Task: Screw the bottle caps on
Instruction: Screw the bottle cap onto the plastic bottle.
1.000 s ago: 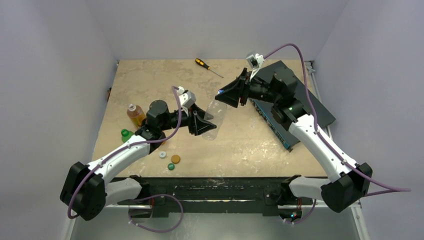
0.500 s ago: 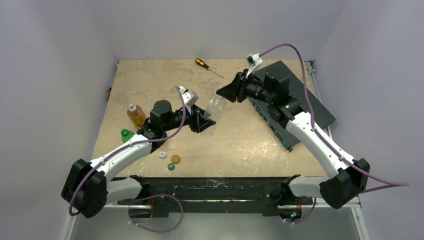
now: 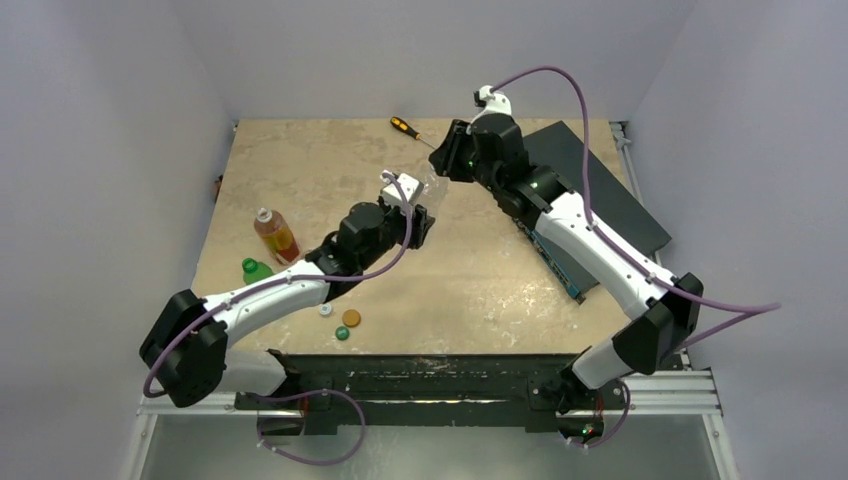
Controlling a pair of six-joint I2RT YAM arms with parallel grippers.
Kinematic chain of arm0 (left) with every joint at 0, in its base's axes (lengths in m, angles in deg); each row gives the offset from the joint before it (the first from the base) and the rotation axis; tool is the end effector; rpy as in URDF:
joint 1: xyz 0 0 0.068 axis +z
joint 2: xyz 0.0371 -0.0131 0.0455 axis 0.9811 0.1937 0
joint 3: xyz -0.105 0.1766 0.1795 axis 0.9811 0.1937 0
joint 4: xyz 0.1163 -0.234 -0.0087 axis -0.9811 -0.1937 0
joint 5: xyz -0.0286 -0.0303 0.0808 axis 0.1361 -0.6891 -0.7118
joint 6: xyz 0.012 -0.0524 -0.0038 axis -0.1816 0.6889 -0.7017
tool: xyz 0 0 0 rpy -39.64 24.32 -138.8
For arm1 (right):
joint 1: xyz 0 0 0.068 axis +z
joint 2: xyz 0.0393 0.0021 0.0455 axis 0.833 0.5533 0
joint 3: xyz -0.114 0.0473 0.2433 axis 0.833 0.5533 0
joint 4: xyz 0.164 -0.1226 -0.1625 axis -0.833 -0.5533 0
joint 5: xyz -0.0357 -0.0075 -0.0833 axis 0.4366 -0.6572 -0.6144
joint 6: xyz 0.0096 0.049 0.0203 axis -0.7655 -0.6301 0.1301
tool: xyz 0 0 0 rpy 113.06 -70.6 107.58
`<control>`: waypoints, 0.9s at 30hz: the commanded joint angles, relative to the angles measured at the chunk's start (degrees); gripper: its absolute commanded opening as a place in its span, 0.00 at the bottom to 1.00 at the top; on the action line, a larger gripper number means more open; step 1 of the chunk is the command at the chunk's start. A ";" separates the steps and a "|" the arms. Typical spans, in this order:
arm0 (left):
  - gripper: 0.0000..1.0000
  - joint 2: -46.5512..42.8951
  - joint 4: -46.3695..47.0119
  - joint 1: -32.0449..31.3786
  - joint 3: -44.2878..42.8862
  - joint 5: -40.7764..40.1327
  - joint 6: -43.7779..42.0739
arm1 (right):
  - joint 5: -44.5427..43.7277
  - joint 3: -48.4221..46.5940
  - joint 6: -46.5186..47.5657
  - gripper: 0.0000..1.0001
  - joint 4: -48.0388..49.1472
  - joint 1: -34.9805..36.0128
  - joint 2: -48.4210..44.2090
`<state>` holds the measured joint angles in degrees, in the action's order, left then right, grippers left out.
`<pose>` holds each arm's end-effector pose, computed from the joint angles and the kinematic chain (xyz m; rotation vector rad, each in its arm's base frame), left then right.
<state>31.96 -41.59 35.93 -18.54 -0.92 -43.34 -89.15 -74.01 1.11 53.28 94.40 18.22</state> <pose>0.2225 -0.2039 0.2816 0.4813 1.7251 -0.6018 0.2751 0.2082 0.4095 0.0143 1.9565 0.6877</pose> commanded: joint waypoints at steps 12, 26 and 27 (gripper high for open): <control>0.00 2.31 7.02 -2.94 -2.06 -9.05 -3.53 | 0.77 -2.86 -3.61 0.96 -4.41 0.94 -0.96; 0.00 -4.23 3.36 12.70 1.31 35.01 4.40 | 43.96 16.92 7.83 0.98 18.27 -17.36 -14.03; 0.00 -4.53 4.36 13.66 1.84 38.13 5.79 | 47.17 18.23 6.86 0.97 21.38 -18.28 -14.28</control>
<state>30.47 -40.69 46.93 -18.51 18.66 -42.13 -59.49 -59.50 5.26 63.47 78.56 5.06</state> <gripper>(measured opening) 0.477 0.982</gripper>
